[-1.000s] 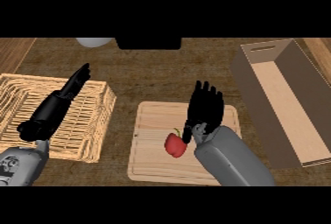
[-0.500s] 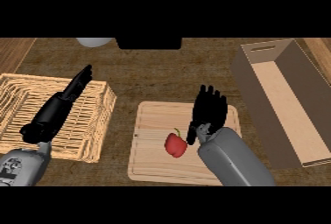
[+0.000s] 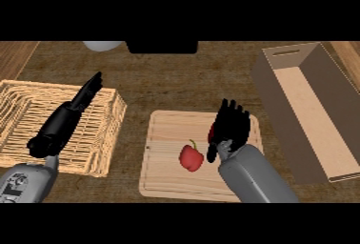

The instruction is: Pick the can from the cutting board and place it in the cardboard box

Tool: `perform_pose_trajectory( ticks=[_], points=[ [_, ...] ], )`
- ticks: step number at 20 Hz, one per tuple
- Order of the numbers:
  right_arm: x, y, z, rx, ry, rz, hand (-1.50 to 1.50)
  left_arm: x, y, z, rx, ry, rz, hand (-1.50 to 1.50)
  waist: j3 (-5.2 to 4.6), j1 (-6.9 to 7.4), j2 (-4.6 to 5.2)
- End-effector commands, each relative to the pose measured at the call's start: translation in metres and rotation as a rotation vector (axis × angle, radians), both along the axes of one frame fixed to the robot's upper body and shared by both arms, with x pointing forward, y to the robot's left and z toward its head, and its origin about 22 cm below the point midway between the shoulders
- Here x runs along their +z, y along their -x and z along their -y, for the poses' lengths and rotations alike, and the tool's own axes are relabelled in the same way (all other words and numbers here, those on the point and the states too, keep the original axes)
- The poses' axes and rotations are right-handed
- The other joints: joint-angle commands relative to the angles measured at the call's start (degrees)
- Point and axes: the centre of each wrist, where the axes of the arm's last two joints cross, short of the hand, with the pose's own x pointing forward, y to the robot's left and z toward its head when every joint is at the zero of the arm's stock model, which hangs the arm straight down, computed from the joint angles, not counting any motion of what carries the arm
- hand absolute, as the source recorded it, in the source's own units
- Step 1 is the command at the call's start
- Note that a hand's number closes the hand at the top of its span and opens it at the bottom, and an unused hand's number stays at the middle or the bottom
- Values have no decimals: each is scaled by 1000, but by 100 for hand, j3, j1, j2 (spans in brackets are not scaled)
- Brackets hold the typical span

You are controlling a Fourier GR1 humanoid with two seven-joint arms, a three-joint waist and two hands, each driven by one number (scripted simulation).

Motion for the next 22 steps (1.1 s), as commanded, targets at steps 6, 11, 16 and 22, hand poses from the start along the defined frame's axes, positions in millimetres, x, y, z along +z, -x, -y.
perform_pose_trajectory(
  ticks=[6, 11, 16, 22],
  points=[
    [-21, 5, -5, 33, 149, 41, 150, 6, -3, -4, 9, -6, -6, 0, 2, -3, 7],
    [-11, 9, -24, 68, 192, 114, 150, 16, -16, -14, 12, 14, 4, 0, 1, 5, 10],
    [8, -66, -10, 168, 14, 207, 150, 21, -11, 13, -55, 10, 19, 0, 14, 299, 113],
    [35, -104, -4, 265, -32, 393, 150, 16, -13, 15, -56, -2, 40, 0, 10, 382, 139]
  ],
)
